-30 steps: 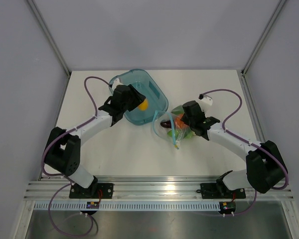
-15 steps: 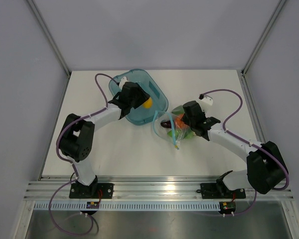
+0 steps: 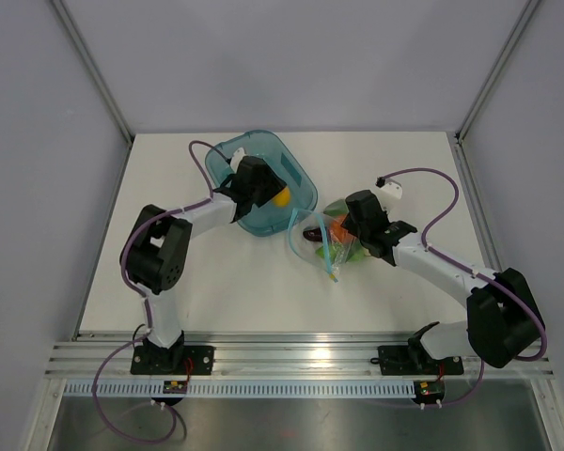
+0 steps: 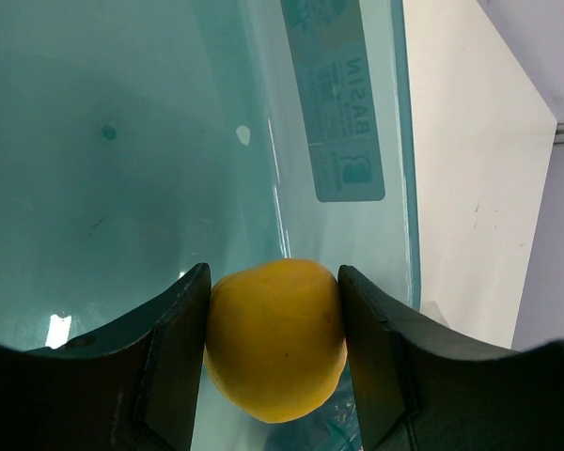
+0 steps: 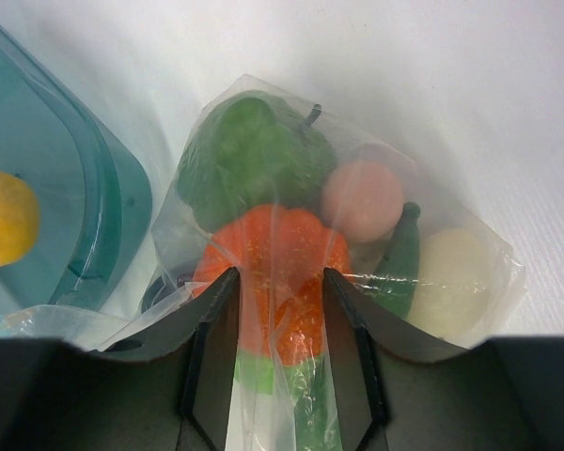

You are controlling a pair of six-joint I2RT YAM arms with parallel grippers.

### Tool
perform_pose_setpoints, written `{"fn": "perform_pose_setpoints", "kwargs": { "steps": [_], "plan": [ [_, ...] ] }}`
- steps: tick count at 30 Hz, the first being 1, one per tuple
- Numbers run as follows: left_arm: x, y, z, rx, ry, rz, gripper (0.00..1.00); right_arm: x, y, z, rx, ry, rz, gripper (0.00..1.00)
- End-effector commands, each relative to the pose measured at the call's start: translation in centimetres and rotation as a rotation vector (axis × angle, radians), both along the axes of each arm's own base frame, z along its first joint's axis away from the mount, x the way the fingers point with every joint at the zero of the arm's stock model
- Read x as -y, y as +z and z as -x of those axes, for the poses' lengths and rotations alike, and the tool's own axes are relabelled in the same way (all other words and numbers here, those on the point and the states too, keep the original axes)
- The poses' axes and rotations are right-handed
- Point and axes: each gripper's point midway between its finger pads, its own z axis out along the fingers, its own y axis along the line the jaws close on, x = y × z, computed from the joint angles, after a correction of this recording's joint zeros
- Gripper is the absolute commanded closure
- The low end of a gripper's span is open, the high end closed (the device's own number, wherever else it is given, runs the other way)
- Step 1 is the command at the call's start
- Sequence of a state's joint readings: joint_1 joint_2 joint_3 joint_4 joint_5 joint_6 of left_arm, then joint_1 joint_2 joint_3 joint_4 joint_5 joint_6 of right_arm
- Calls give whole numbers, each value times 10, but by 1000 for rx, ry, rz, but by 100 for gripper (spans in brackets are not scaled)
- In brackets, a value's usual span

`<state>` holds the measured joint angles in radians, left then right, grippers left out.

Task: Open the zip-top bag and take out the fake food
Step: Place the fake fruit in the bin.

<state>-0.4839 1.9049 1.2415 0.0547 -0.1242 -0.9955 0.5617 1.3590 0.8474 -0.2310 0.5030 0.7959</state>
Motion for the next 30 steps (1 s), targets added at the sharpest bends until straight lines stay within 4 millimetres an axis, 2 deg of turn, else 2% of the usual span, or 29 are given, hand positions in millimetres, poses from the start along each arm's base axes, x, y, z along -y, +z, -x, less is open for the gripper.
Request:
{"fn": "perform_pose_setpoints", "kwargs": {
  "steps": [1, 3, 8, 10, 11, 12, 13, 15, 16, 18, 19, 21, 23, 25, 27, 28, 29, 30],
  "plan": [
    [3, 33, -19, 89, 15, 32, 52, 3, 12, -4, 29, -5, -7, 53],
    [0, 39, -17, 97, 18, 22, 43, 3, 12, -4, 27, -5, -3, 53],
    [-8, 51, -11, 107, 22, 23, 37, 6, 13, -4, 35, -16, 2, 52],
    [-13, 61, -8, 119, 27, 26, 31, 6, 14, -3, 37, -15, 3, 52],
    [-13, 65, -7, 128, 21, 23, 21, 6, 13, -4, 36, -15, 6, 52],
    [-14, 74, -4, 136, 18, 21, 15, 7, 14, -4, 36, -15, 8, 52],
    [-15, 77, -3, 141, 16, 17, 1, 8, 14, -4, 37, -18, 11, 52],
    [-18, 84, 0, 148, 10, 2, 1, 8, 15, -3, 40, -19, 9, 52],
    [-20, 94, 1, 167, 14, 7, 1, 9, 16, -3, 41, -22, 12, 52],
    [-25, 94, 7, 166, 19, 1, 1, 9, 18, -2, 48, -19, 9, 52],
    [-27, 103, 11, 184, 22, 9, 1, 10, 19, -2, 50, -21, 12, 52],
    [-31, 102, 18, 179, 27, 11, 1, 12, 21, -1, 56, -25, 10, 51],
    [-35, 113, 25, 198, 33, 27, 1, 13, 21, -1, 57, -27, 18, 50],
    [-39, 109, 35, 188, 33, 27, 1, 16, 21, -1, 59, -35, 27, 50],
    [-43, 119, 44, 207, 38, 42, 1, 16, 21, -1, 61, -34, 31, 50],
    [-46, 113, 50, 198, 38, 41, 1, 16, 21, -1, 60, -37, 32, 49],
    [-47, 123, 56, 217, 38, 63, 1, 16, 22, -1, 63, -37, 34, 49],
    [-48, 125, 61, 221, 34, 71, 1, 18, 22, -1, 62, -39, 39, 49]
  ]
}}
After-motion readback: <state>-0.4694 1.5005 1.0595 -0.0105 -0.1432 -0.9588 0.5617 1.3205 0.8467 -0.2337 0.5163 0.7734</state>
